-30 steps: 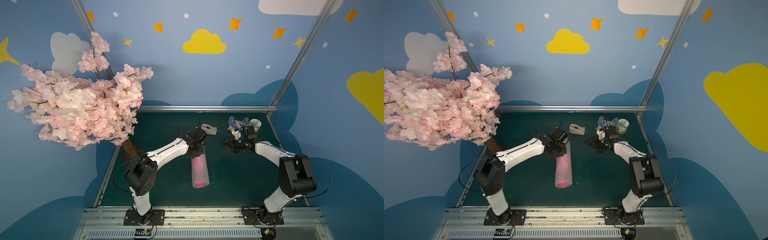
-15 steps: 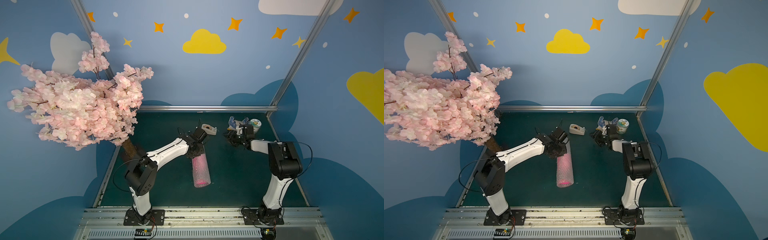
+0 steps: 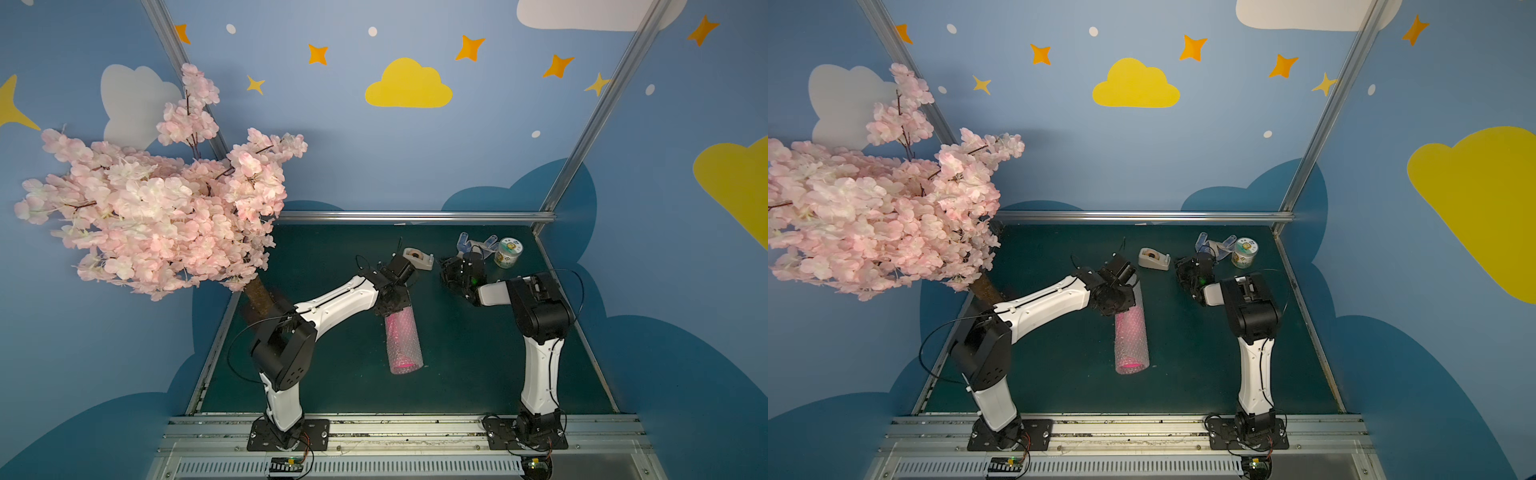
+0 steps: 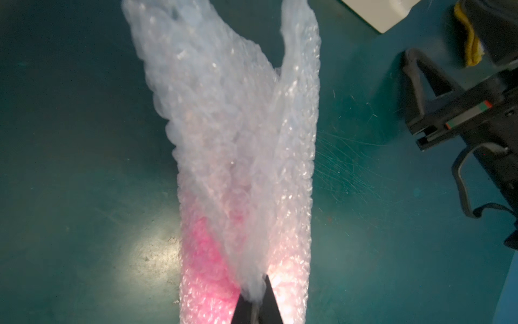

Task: Wrap wine glasses in bubble wrap
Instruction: Tear off the tape using the Tape Cutter.

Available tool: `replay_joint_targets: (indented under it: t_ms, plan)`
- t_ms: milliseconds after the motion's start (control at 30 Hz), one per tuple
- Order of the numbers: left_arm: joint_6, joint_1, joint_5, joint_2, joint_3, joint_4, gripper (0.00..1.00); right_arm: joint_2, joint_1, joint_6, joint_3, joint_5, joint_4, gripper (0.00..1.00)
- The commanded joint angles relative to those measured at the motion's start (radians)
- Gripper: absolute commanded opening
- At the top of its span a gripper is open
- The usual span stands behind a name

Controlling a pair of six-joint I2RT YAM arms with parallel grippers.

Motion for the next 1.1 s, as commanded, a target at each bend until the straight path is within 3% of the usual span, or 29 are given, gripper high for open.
replay_joint_targets:
  t_ms: [0,1067]
  plan:
    - [0.005,0.003,0.007,0.018,0.003,-0.002,0.06,0.026,0.004,0.061,0.037,0.049,0.077,0.55]
    - [0.009,0.034,0.020,-0.004,-0.030,0.019,0.03,0.171,0.031,0.224,0.122,0.090,0.160,0.58]
